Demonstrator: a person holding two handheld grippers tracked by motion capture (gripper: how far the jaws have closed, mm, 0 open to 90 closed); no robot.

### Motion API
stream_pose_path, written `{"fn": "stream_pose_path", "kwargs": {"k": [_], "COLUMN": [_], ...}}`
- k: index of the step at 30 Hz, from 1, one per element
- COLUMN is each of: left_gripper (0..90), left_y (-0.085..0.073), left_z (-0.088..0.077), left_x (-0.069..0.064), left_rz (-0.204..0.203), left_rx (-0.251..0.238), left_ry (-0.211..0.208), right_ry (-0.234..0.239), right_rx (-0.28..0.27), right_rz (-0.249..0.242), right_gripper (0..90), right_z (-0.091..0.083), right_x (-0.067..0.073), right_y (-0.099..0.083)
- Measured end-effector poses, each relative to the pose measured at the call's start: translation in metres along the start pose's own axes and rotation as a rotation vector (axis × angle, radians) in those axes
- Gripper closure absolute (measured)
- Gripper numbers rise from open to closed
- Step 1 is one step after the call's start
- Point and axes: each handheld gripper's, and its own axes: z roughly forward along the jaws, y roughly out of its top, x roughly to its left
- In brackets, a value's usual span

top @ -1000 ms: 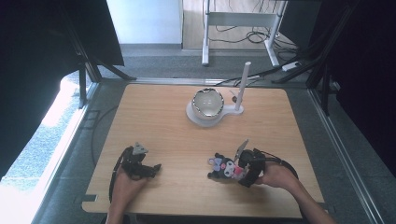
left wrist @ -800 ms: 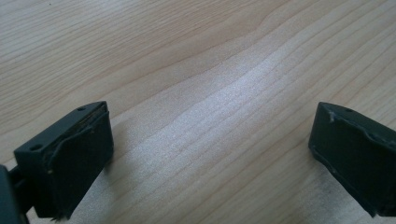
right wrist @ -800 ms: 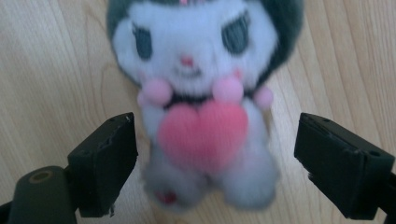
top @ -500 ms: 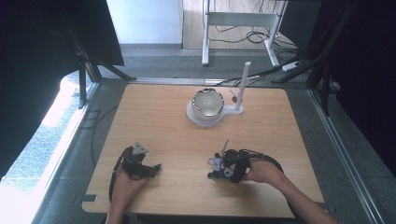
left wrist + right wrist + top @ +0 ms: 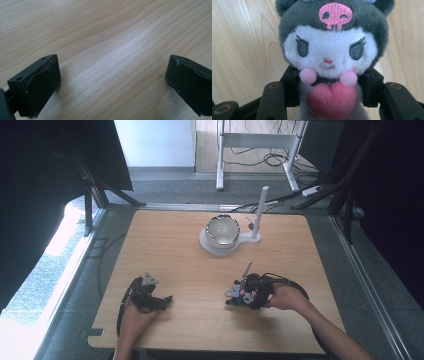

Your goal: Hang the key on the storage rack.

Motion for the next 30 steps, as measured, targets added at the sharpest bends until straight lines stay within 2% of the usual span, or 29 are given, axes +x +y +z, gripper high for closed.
{"fn": "stream_pose_path", "kwargs": {"k": [5,11,19,20,21,23,24,30], "left_gripper": [0.0,0.0,0.0,0.0,0.0,0.0,0.0,0.0], "left_y": [0.0,0.0,0.0,0.0,0.0,0.0,0.0,0.0], "left_z": [0.0,0.0,0.0,0.0,0.0,0.0,0.0,0.0], "left_x": [0.0,0.0,0.0,0.0,0.0,0.0,0.0,0.0], "left_rz": [-0.004,-0.003,0.001,0.0,-0.002,-0.002,-0.002,-0.005], "left_rx": [-0.003,-0.003,0.0,-0.001,-0.003,-0.003,-0.004,-0.003], "left_ry": [0.0,0.0,0.001,0.001,0.002,0.002,0.002,0.001], "right_ry": [-0.007,-0.011,-0.036,-0.036,-0.041,-0.041,-0.043,-0.066], "right_rx": [-0.027,-0.046,-0.078,-0.078,-0.089,-0.09,-0.094,-0.108], "right_rz": [0.023,0.055,0.12,0.12,0.136,0.14,0.156,0.18], "right_gripper": [44.9,44.9,44.9,44.9,44.9,44.9,44.9,44.9], "right_z": [-0.02,-0.035,-0.062,-0.062,-0.068,-0.07,-0.076,-0.089], "right_x": [-0.013,-0.024,-0.049,-0.049,-0.056,-0.059,-0.064,-0.079], "right_y": [-0.007,-0.013,-0.026,-0.026,-0.03,-0.031,-0.033,-0.039]}}
